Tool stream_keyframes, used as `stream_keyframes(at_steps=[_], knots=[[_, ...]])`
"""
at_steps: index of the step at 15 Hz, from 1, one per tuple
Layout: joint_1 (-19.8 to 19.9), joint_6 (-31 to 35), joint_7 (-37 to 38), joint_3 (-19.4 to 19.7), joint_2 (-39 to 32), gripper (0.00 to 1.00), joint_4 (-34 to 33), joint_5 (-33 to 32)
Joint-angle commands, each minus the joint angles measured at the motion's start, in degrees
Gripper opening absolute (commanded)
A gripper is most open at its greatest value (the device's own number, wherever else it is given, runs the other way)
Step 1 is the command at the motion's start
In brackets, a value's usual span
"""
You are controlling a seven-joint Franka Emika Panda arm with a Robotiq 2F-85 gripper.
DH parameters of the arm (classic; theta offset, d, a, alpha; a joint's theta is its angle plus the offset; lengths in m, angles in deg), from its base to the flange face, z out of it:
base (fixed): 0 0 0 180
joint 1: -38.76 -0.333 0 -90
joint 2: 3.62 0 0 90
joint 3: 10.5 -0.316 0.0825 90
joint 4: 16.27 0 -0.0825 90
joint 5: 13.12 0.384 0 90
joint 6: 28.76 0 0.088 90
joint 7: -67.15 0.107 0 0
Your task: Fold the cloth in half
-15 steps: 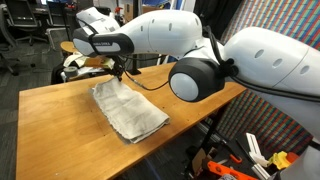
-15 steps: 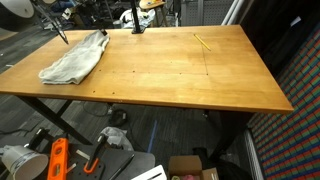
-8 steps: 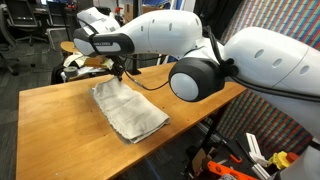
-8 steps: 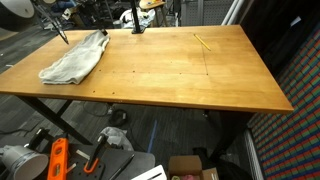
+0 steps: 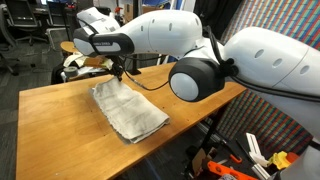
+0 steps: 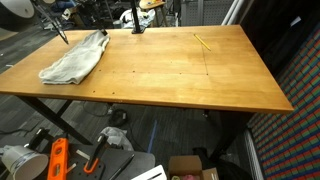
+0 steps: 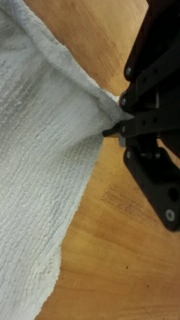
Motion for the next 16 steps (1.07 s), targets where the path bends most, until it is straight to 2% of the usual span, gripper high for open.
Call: stream_keyframes(at_steps=[1,3,16], knots=[[0.1,-0.4,-0.2,0.1,-0.4,0.07,-0.9,0.2],[0.0,-0.2,0.9,0.4,-0.5,0.02,-1.3,0.0],[0.0,0.3,2.9,0.7,0.8,0.04,-0.3,-0.1]])
